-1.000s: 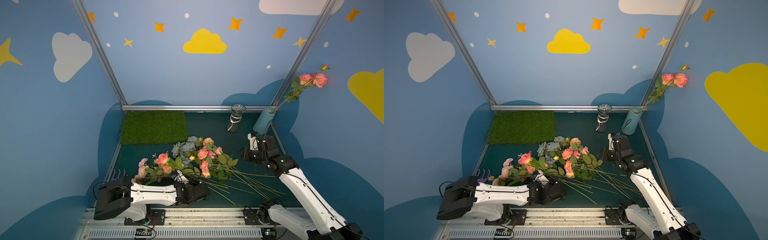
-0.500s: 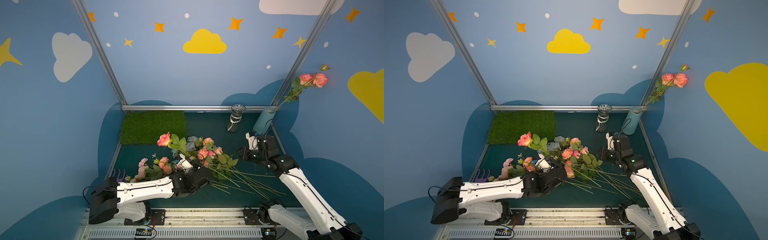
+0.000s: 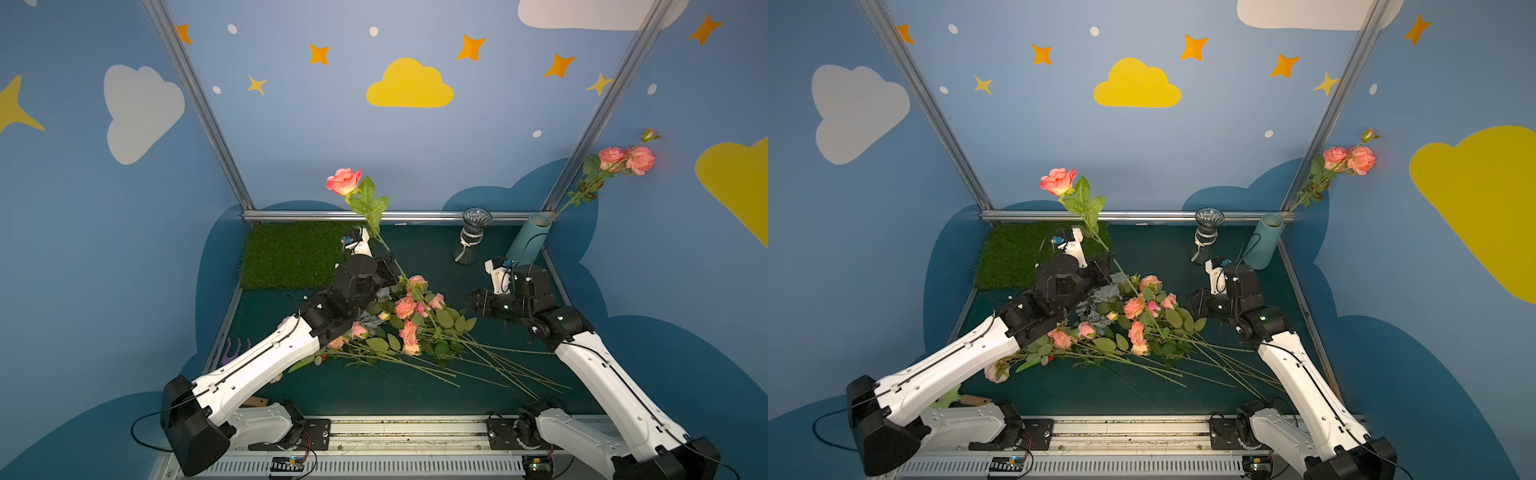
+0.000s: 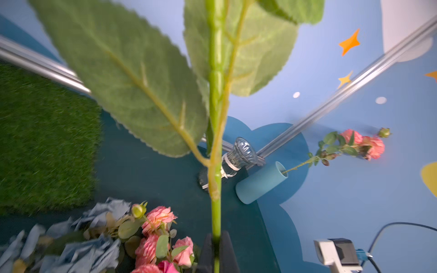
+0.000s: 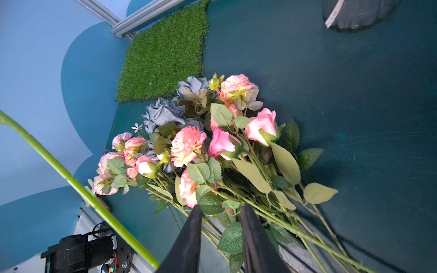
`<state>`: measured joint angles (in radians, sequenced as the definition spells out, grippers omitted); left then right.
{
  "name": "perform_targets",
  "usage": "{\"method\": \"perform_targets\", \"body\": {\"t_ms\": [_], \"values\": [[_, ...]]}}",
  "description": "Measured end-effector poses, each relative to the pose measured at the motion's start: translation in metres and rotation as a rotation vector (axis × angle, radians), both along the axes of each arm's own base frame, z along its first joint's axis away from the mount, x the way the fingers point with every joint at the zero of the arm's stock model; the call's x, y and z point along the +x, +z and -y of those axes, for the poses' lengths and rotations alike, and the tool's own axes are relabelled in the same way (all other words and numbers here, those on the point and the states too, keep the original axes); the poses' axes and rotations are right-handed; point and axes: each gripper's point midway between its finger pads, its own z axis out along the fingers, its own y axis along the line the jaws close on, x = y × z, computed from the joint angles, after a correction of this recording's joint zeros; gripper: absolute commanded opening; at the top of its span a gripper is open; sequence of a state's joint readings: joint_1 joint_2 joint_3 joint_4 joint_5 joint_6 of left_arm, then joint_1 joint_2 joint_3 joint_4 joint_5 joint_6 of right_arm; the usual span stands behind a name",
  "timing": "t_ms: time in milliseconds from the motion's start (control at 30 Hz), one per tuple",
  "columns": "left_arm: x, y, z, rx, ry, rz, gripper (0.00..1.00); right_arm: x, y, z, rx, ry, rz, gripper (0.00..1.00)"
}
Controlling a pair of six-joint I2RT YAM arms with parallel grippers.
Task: Place the pink flowers into the vase
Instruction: Pick up the flower at the center of the board.
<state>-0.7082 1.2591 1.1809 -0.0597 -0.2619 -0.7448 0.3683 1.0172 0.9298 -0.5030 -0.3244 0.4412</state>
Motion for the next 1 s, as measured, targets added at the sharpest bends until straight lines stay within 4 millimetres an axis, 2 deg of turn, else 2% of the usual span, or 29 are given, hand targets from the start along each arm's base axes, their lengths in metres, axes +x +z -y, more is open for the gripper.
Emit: {"method": "perform_targets", "body": {"t_ms": [133, 267, 333, 467, 600, 800, 1000], "values": [[0.019, 0.018, 0.017, 0.010, -0.211, 0.030, 0.02, 0.009, 0.016, -0.011, 0.038, 0.036, 0.034, 0.30], [0.027, 0.022, 0.034, -0.002, -0.420, 0.032, 0.02, 0.024, 0.044, -0.025, 0.064, 0.072, 0.088, 0.29], [0.030, 0.019, 0.036, -0.013, -0.481, 0.025, 0.02, 0.033, 0.057, -0.032, 0.071, 0.085, 0.117, 0.29], [0.031, 0.009, 0.025, -0.061, -0.556, -0.001, 0.02, 0.043, 0.076, -0.048, 0.061, 0.122, 0.163, 0.30], [0.027, 0.012, 0.020, -0.110, -0.623, 0.006, 0.02, 0.040, 0.082, -0.057, 0.043, 0.157, 0.196, 0.30], [0.013, 0.015, 0.029, -0.191, -0.725, 0.030, 0.02, 0.038, 0.084, -0.061, 0.046, 0.179, 0.204, 0.33], [0.002, 0.010, 0.039, -0.297, -0.840, 0.027, 0.02, 0.024, 0.091, -0.077, 0.116, 0.278, 0.193, 0.37]]}}
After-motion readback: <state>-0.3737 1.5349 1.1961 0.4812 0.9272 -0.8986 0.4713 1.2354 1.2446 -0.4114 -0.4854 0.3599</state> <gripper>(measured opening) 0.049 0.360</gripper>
